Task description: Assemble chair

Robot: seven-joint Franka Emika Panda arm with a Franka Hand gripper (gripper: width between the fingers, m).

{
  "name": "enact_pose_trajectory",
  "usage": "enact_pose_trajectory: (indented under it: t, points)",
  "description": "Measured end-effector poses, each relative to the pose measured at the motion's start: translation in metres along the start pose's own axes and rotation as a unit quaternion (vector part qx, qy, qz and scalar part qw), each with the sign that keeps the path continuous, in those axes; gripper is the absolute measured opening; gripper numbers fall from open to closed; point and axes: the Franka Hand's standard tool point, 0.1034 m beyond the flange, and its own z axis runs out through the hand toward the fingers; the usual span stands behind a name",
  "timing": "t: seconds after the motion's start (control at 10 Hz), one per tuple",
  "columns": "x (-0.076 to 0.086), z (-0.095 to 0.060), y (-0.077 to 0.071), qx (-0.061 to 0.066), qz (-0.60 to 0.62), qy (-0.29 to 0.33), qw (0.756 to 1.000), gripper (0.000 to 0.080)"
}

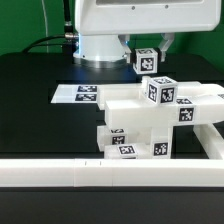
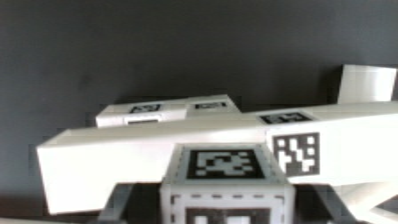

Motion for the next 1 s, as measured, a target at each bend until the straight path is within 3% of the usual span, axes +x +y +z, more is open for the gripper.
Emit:
enact_pose_trajectory:
  t: [1.0]
  points:
    - [0.000, 0.015, 0.003, -0.006, 0.000, 0.002, 1.000, 0.0287]
